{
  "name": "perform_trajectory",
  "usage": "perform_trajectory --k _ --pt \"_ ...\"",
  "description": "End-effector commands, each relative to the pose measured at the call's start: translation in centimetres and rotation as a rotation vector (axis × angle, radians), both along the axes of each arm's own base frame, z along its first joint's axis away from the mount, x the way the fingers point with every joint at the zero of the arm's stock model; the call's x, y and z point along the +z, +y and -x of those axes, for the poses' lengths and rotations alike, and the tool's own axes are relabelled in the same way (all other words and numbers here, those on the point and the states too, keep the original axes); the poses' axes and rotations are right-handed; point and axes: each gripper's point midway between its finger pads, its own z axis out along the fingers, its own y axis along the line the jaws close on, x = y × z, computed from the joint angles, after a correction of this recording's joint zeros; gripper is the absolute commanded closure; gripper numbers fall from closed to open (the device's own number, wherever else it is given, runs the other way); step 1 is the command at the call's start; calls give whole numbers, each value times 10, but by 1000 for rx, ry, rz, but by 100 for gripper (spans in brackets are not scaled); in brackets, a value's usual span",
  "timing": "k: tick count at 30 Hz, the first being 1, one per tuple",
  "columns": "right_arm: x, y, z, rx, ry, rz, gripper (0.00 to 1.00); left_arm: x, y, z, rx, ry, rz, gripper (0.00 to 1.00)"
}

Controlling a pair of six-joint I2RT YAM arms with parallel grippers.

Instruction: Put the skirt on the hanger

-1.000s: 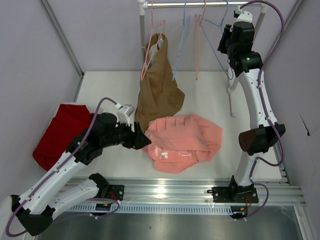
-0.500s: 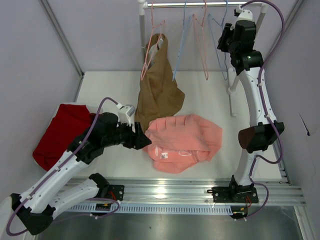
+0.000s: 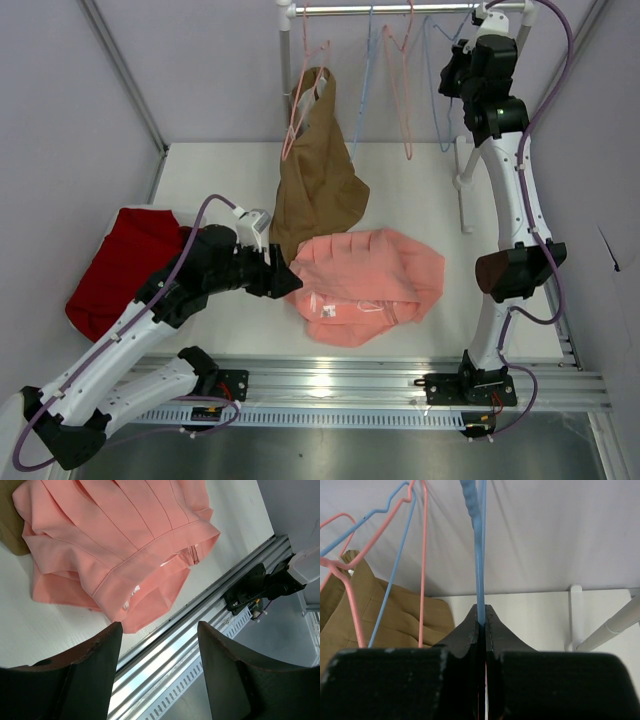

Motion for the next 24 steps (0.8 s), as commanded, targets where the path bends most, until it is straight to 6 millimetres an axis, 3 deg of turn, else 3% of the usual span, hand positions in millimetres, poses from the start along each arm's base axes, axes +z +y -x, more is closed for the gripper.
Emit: perform_trajectory --k 1,7,10,14,19,20,22,23,24 --pt "63 -8 18 -16 -160 -6 100 7 0 -1 -6 -46 9 33" --pt "74 -14 34 -28 -173 5 100 8 1 -3 1 -51 10 33" --pt "91 -20 54 -43 -211 1 100 7 0 -3 0 -51 13 33" --pt "92 -22 68 -38 -200 -11 100 5 -1 -5 0 -48 13 33" --pt "77 -23 88 -35 -121 -24 100 3 -4 -6 -2 -42 18 34" --pt "62 -23 92 -37 -70 -34 100 3 -5 -7 -1 -42 20 35" --pt "63 -27 116 -49 -60 -54 100 2 -6 -7 -2 -38 19 35" --pt "36 -28 121 -60 14 -66 100 1 -7 -8 -4 -37 21 35" --pt "46 -30 146 -57 -9 -85 100 2 -7 -7 -6 -38 24 36"
